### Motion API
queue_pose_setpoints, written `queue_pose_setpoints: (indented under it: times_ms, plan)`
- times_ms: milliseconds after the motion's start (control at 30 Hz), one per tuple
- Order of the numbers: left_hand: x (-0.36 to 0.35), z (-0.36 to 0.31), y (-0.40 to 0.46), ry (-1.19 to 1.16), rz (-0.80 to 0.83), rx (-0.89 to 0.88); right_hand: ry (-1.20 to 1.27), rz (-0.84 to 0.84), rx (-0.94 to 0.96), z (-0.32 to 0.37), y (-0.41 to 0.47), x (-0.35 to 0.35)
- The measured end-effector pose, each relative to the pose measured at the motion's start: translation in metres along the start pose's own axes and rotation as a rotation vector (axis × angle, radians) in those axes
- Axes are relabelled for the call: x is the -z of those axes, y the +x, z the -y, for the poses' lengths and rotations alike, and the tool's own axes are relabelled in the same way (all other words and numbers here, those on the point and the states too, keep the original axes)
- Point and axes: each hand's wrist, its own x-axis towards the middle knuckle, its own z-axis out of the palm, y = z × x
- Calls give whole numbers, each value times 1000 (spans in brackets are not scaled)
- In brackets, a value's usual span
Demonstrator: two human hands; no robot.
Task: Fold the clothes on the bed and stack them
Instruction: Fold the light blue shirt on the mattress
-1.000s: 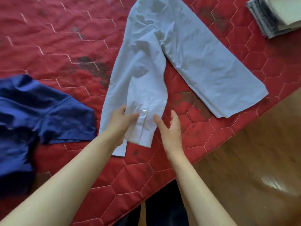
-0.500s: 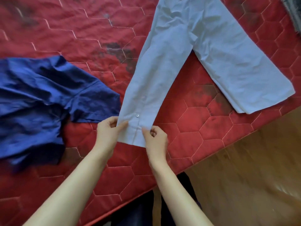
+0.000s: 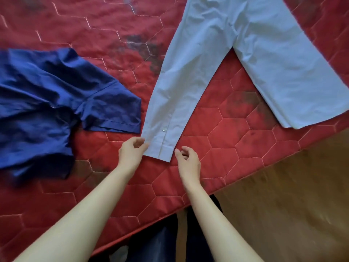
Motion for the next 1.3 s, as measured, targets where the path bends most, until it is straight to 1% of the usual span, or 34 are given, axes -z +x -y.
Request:
queue_pose_setpoints:
  times_ms: [67,133,233,367,533,667,767,833,867,933,967,1033,1100,1167,1300]
  plan:
    - [-5,0,8,47,7,-36,13,-10,24,2,12,-2]
    - [-10,-12,18,42,27,-95,25,-8,59,11,25,-3]
    - [-20,-39,38,37,10,-144,-11,-64,93,28,46,-3]
    - [-39,-77,74,36,20,-167,-114,-127,207,57,81,5]
    - [-58,-129,119,-60,27,-151,-202,-201,281,97,140,30]
    - [-68,-174,150,-149,30,-93,-263,-290,305,132,190,51]
    - [-78,-210,172,-222,80,18,-299,-319,290,153,223,62]
    - [-86,-233,186,-249,97,91,-277,-332,259,165,243,67]
    - [-88,-239,191,-265,89,88,-252,-344,236,168,247,67]
    - [-92,-250,201,-327,24,18,-202,-365,196,175,258,70]
    - [-93,-252,204,-332,-50,-29,-190,-373,191,177,262,72]
    - [-92,-249,203,-223,-206,-113,-191,-379,218,174,263,76]
    - [-91,-239,202,-88,-267,-139,-204,-372,290,169,260,78]
    - [-95,-233,204,-21,-261,-163,-248,-383,412,166,258,83]
    - [-110,-255,224,-69,-162,-199,-341,-463,768,189,279,105]
